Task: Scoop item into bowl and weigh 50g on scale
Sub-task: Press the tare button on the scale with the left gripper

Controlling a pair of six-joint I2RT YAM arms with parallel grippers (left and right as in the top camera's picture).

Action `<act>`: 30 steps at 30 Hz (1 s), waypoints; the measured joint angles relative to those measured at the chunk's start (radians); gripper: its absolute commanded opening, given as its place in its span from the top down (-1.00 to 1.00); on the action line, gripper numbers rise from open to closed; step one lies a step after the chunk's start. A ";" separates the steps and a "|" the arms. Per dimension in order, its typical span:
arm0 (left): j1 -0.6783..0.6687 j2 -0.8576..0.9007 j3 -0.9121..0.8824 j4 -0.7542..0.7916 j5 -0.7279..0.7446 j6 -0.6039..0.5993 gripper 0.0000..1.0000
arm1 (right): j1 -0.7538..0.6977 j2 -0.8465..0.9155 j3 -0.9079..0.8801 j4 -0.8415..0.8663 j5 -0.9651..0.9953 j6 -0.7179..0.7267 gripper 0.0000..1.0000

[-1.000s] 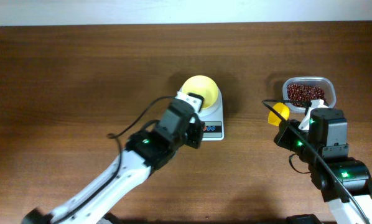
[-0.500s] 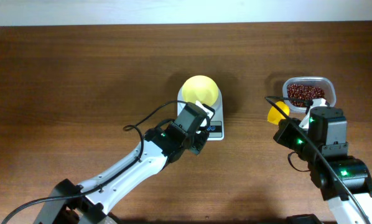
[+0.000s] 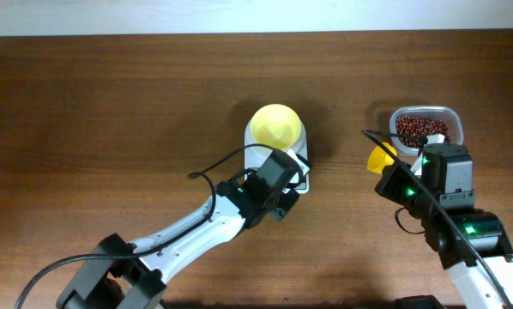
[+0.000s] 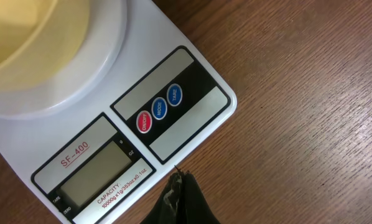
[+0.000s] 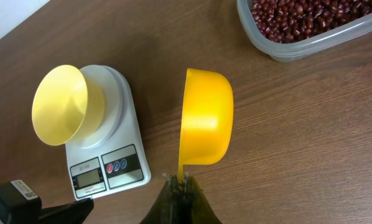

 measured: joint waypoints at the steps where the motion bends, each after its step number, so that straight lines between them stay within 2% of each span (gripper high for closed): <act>1: 0.000 0.018 0.003 0.023 0.000 0.023 1.00 | 0.000 0.000 0.000 0.000 0.000 0.000 0.92; 4: 0.000 0.099 0.005 0.092 -0.024 0.062 1.00 | 0.000 0.002 0.000 0.000 0.000 -0.001 0.92; 11: 0.022 0.148 0.006 0.196 -0.113 0.069 1.00 | 0.000 0.002 0.000 0.050 0.001 0.000 0.92; 26: 0.031 0.194 0.007 0.229 -0.119 0.069 1.00 | 0.000 0.002 0.000 0.054 0.001 0.000 0.92; 30: 0.031 0.194 0.007 0.232 -0.104 0.106 1.00 | 0.000 0.002 0.000 0.056 0.001 0.000 0.92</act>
